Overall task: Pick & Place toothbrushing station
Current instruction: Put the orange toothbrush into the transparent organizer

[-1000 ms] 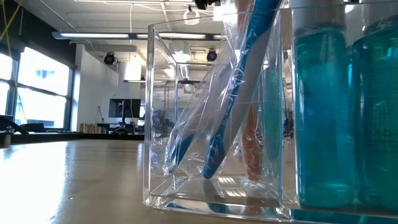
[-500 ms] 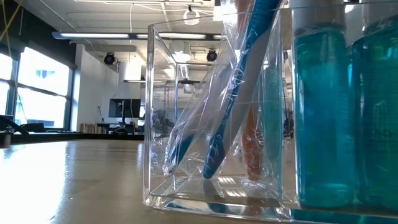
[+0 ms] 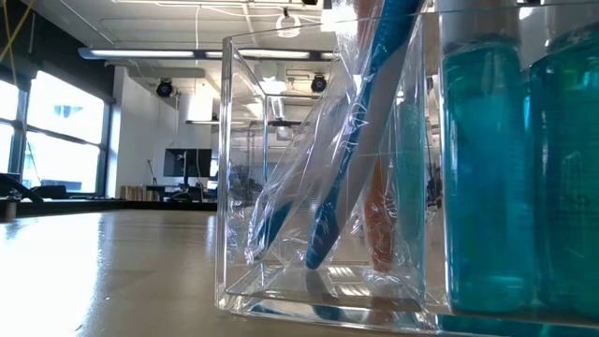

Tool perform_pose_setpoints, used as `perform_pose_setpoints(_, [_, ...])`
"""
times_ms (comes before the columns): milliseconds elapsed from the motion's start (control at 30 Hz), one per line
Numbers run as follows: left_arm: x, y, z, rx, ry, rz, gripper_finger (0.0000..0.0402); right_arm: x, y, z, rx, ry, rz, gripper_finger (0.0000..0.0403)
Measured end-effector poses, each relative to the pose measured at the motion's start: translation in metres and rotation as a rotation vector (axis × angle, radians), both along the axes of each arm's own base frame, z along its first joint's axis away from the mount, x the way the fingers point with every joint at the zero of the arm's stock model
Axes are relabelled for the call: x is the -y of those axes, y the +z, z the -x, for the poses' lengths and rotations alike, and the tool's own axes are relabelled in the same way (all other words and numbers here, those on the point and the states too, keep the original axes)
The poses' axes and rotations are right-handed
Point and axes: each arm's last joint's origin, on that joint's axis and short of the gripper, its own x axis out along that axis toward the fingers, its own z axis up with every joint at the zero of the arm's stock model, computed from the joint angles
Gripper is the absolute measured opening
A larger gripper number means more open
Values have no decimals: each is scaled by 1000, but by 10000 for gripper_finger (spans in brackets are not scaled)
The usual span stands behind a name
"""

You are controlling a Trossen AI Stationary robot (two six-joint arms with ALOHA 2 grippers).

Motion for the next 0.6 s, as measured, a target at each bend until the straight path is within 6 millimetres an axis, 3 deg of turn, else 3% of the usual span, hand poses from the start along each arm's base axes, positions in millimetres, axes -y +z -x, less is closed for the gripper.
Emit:
perform_pose_setpoints(300, [0, -1, 0, -8, -1, 5, 27, 0, -3, -1, -37, 13, 15, 2])
perform_pose_setpoints(467, [0, -2, 0, -23, 0, 26, 28, 0, -4, -1, -41, 5, 18, 11])
perform_pose_setpoints(600, [0, -4, 0, -42, 0, 22, 27, -1, -6, -1, -63, -39, 19, 51])
